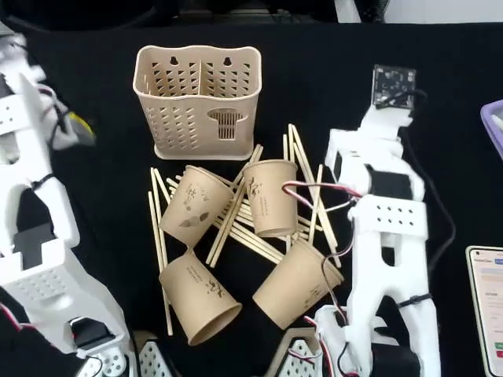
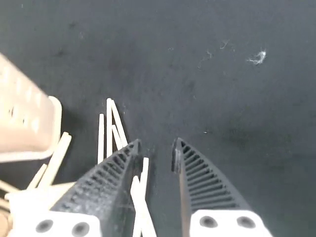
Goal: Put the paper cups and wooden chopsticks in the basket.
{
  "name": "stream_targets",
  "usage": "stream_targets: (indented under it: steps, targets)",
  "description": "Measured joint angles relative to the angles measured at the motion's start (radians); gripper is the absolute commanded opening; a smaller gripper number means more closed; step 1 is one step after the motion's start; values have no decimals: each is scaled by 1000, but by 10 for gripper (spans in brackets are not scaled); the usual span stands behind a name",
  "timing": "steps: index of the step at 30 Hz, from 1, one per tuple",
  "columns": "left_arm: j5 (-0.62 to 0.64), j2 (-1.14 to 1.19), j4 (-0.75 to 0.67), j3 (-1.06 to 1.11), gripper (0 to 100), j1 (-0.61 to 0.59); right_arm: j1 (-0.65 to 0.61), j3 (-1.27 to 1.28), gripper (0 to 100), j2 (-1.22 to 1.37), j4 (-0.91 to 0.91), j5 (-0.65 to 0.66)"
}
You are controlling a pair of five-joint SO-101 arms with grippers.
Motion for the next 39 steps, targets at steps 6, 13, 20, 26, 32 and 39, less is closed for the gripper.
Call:
stream_targets:
  steps: [6, 13, 20, 26, 32, 39]
  targets:
    - [41, -110, -269, 419, 292, 63, 0, -230, 115, 0, 356, 180]
    - [94, -235, -605, 842, 292, 141, 0, -304, 114, -2, 661, 443]
    - [267, -273, -850, 1036, 292, 152, -6, -83, 114, -2, 741, 704]
    - [295, -279, -873, 1053, 292, 152, -130, -64, 118, -2, 844, 772]
    - [295, -279, -875, 1054, 292, 152, -241, -203, 190, -32, 924, 721]
    - [295, -281, -898, 1063, 292, 152, -356, -52, 197, -38, 925, 763]
